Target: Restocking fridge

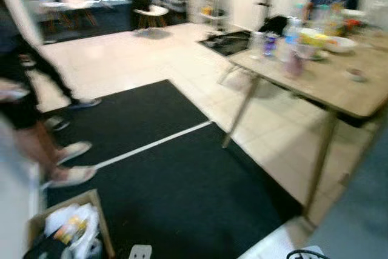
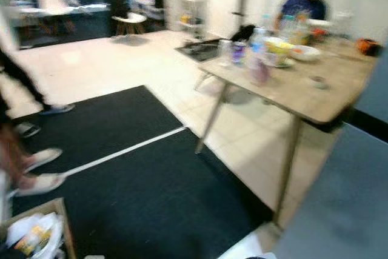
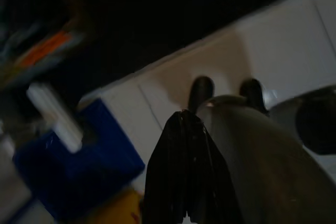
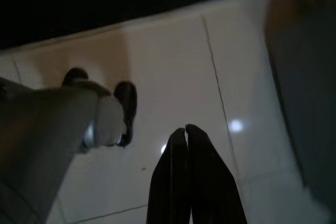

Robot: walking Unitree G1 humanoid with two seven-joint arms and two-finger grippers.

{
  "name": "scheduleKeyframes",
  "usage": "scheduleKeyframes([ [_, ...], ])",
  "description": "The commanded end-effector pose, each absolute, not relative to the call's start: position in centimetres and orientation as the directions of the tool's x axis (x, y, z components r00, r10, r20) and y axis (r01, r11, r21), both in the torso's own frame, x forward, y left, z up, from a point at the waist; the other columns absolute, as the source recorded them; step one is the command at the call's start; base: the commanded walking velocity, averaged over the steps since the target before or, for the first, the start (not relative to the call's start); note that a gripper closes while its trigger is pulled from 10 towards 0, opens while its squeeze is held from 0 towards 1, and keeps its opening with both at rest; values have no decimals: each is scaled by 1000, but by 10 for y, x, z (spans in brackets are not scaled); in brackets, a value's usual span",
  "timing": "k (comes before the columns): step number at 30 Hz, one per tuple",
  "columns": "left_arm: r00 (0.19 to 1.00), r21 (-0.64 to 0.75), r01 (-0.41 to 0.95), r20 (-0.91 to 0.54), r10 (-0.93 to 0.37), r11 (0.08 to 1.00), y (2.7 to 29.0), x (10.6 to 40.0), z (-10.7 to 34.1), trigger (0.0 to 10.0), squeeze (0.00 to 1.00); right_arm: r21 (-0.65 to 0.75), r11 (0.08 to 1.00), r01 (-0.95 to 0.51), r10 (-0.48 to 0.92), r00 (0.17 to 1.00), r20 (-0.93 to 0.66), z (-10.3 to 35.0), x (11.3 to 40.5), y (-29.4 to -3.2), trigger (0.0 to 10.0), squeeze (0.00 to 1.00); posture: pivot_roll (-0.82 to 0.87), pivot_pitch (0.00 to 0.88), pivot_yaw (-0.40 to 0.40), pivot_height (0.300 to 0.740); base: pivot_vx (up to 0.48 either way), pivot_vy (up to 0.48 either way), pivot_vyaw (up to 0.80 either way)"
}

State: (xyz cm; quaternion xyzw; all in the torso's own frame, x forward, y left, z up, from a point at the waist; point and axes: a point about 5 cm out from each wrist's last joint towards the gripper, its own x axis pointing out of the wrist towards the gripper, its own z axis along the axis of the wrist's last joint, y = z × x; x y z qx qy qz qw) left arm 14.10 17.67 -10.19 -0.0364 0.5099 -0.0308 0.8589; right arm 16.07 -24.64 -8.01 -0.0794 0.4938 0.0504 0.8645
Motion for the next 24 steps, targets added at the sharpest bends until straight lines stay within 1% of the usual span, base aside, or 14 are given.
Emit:
scheduleKeyframes([
  [1, 469, -86, 17, -879, -83, 996, 178, 140, -102, 10000, 0, -84, 981, -176, 18, 511, -859, -80, 163, -242, 10000, 0, -94, 0, 12, 740, 0, 0, 763],
  [17, 474, -85, 21, -876, -84, 996, 178, 142, -102, 10000, 0, -91, 979, -181, 14, 507, -862, -81, 162, -242, 10000, 0, -96, 0, 11, 740, 0, 0, 766],
  [18, 474, -86, 23, -876, -87, 996, 177, 142, -102, 10000, 0, -125, 971, -203, -7, 501, -865, -81, 161, -243, 10000, 0, -96, 0, 11, 740, 0, 0, 0],
  [24, 477, -94, 24, -874, -94, 995, 177, 143, -101, 10000, 0, -153, 963, -222, -26, 490, -871, -83, 159, -243, 10000, 0, -95, 0, 12, 740, 0, 0, 0],
])
